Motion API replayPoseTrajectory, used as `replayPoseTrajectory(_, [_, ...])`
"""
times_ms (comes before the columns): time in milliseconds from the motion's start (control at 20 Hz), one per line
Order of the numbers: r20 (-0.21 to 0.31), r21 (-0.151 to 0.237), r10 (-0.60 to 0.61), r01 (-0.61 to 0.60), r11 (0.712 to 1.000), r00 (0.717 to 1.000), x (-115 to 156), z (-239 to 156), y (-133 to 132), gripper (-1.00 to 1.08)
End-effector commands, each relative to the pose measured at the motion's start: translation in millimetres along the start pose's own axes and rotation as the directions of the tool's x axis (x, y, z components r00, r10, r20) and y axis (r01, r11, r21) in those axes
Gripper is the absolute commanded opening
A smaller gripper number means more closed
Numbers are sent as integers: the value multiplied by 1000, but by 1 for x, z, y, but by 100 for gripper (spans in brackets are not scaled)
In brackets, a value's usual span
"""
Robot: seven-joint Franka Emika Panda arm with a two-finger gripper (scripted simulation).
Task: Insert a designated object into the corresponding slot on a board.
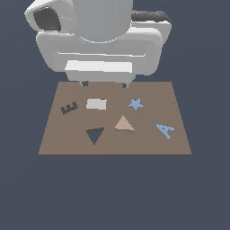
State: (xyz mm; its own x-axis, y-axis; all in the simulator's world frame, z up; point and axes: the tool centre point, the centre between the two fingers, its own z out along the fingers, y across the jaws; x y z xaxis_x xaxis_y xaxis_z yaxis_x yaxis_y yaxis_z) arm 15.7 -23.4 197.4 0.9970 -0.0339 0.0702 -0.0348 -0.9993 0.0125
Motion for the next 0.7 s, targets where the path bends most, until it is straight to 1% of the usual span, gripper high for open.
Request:
replayPoseTrajectory(0, [0,0,0,0,1000,1000,0,0,0,100])
replayPoseTrajectory(350, [4,-1,27,-27,1000,1000,1,8,-4,100])
replayPoseTrajectory(650, [13,-3,93,-93,996,996,3,28,-13,100])
